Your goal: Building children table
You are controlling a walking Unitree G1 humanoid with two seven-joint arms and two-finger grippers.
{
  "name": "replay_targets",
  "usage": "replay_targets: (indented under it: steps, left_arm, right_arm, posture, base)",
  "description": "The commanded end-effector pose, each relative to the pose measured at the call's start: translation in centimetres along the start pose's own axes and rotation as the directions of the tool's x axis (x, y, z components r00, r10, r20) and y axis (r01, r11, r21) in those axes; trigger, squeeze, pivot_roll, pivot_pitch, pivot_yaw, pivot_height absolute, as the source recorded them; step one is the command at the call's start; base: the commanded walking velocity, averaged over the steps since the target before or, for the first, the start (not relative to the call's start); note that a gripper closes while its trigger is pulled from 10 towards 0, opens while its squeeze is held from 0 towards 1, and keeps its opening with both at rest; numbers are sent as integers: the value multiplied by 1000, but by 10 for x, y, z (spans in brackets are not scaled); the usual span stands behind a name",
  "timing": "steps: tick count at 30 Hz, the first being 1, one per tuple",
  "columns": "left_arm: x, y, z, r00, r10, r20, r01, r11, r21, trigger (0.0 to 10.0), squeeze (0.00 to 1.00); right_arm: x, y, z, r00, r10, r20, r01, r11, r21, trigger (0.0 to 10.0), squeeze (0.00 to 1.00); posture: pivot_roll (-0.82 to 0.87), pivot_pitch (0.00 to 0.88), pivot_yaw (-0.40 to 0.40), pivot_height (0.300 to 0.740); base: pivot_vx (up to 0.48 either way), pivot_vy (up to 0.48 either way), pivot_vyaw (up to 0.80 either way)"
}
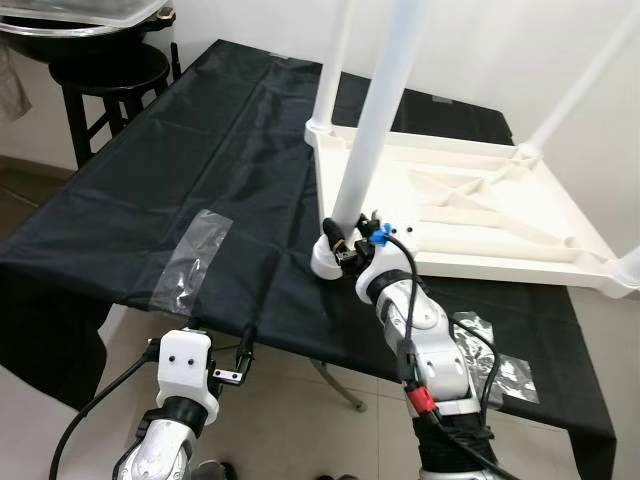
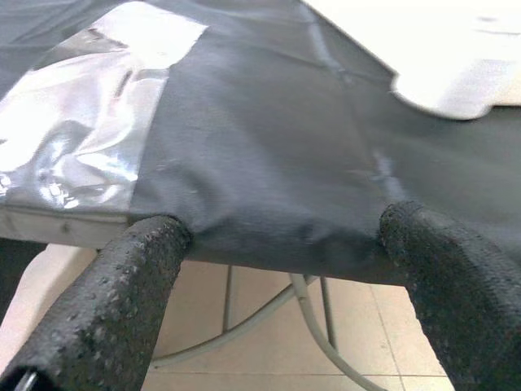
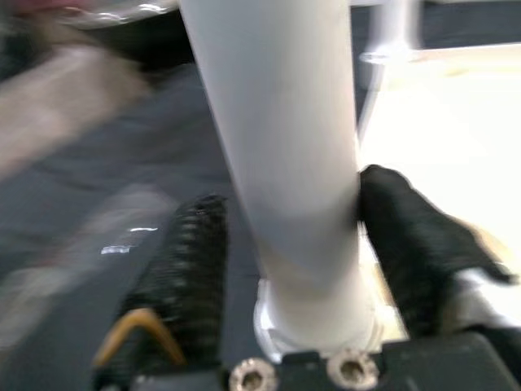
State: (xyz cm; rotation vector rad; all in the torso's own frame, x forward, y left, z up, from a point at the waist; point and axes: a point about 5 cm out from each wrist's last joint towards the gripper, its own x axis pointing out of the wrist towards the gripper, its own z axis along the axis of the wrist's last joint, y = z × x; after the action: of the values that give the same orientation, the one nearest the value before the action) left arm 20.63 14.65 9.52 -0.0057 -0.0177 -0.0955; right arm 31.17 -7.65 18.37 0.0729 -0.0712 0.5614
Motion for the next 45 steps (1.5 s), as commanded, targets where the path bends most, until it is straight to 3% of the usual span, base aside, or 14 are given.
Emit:
replay_targets:
  steps: [1,7,10,14,17,25,26,28,39,40,41,43,44,45]
  left_arm:
    - [0,-10,6,999,-33,39,33,999,-9,10000,0]
    - [-8,-15,8,998,-39,45,40,999,-19,10000,0]
    - [-20,-19,12,998,-39,46,41,999,-26,10000,0]
    - [-28,-19,15,998,-36,45,37,999,-30,10000,0]
    - [-36,-20,19,998,-34,44,35,999,-34,10000,0]
    - [-51,-20,27,999,-30,35,31,999,-39,10000,0]
    - [-54,-20,28,999,-31,31,32,999,-39,10000,0]
    - [-58,-20,30,999,-32,24,33,999,-40,10000,0]
    - [-68,-21,36,999,-45,-1,45,998,-43,10000,0]
    - [-68,-21,36,999,-46,-4,46,998,-43,10000,0]
    - [-69,-22,36,999,-46,-6,46,998,-43,10000,0]
    - [-69,-22,36,999,-46,-6,46,998,-43,10000,0]
    - [-70,-22,37,999,-45,-10,44,998,-44,10000,0]
    - [-70,-22,37,999,-45,-10,44,998,-44,10000,0]
  right_arm:
    - [2,7,16,992,90,84,-90,996,-2,10000,1000]
    - [-3,-12,41,938,330,101,-325,943,-64,10000,1000]
    - [-14,-41,56,849,527,-39,-527,837,-146,10000,1000]
    - [-13,-59,64,802,584,-121,-597,784,-173,10000,1000]
    - [-9,-71,76,726,658,-200,-687,707,-167,10000,1000]
    - [16,-76,97,716,681,-152,-697,689,-199,10000,1000]
    - [20,-74,94,702,695,-155,-711,677,-188,10000,114]
    - [24,-70,90,678,717,-162,-735,656,-169,10000,0]
    - [32,-58,89,541,820,-185,-841,524,-136,10000,0]
    - [34,-58,91,533,826,-184,-846,514,-141,9529,0]
    - [35,-57,93,522,833,-181,-852,503,-145,3333,0]
    - [35,-57,93,522,833,-181,-852,503,-145,3333,0]
    - [37,-54,95,502,848,-174,-864,481,-150,0,0]
    - [37,-54,95,502,848,-174,-864,481,-150,0,0]
  posture:
    - [84,119,-150,740]
    - [94,163,-159,740]
    - [113,209,-171,740]
    - [120,231,-172,740]
    - [128,249,-175,740]
    - [154,303,-166,740]
    - [163,319,-158,740]
    - [169,327,-153,740]
    - [187,363,-125,740]
    - [187,364,-124,740]
    - [187,365,-124,740]
    - [187,365,-124,740]
    - [188,367,-125,740]
    - [188,367,-125,740]
  base:
    - [0,0,0]
    - [0,0,0]
    - [0,0,0]
    - [0,0,0]
    - [0,0,0]
    - [0,0,0]
    - [0,0,0]
    - [0,0,0]
    - [0,0,0]
    - [0,0,0]
    - [0,0,0]
    - [0,0,0]
    - [0,0,0]
    - [0,0,0]
